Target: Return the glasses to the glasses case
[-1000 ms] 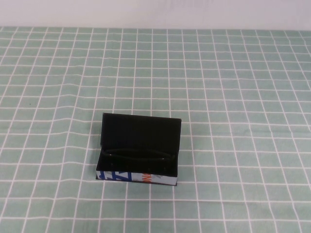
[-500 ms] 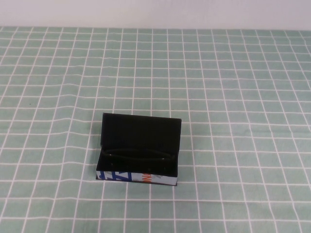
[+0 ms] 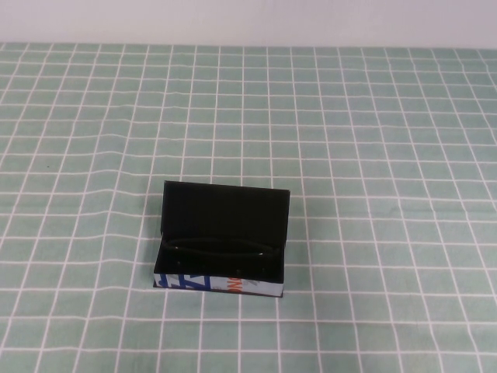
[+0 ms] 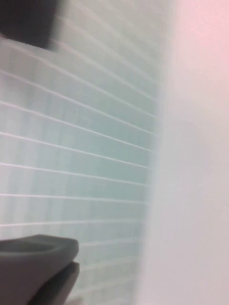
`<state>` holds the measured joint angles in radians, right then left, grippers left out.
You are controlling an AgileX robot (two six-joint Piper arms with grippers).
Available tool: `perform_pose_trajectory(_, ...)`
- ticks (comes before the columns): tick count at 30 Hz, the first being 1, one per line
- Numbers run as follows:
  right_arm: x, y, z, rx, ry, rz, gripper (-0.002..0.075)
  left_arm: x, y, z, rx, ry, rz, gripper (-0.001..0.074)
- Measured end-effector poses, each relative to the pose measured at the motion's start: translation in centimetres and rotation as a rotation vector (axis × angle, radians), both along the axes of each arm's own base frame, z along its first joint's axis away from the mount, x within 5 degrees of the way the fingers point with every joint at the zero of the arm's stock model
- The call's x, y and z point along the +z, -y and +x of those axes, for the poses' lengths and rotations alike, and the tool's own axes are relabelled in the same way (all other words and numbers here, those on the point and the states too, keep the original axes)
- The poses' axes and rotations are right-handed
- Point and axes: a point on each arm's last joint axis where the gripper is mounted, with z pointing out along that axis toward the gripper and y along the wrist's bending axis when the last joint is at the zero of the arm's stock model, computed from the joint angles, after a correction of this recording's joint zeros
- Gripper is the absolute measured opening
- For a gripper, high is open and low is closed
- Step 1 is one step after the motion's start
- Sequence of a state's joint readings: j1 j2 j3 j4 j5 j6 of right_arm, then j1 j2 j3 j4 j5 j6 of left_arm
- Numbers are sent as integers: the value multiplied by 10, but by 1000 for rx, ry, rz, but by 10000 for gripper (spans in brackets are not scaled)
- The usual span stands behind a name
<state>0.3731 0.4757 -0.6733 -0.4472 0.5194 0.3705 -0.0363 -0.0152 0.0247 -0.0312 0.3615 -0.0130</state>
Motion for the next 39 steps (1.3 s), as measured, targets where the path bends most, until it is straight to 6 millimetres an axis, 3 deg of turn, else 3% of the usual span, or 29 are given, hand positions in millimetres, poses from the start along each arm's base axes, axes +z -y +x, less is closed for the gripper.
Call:
perform_pose_trajectory(4, -37, 10, -7, -117, 158, 183, -11, 0, 0, 0, 0, 0, 0, -4)
perform_pose_trajectory(8, -76, 20, -13, -250, 175, 326, -11, 0, 0, 0, 0, 0, 0, -4)
perform_pose_trajectory(22, -160, 18, -22, -256, -16, 238, -11, 0, 0, 0, 0, 0, 0, -4)
perform_pose_trajectory(31, -186, 15, -34, -228, -84, 158, -11, 0, 0, 0, 0, 0, 0, -4)
perform_pose_trajectory(39, -187, 16, -35, -240, -96, 169, -11, 0, 0, 0, 0, 0, 0, -4)
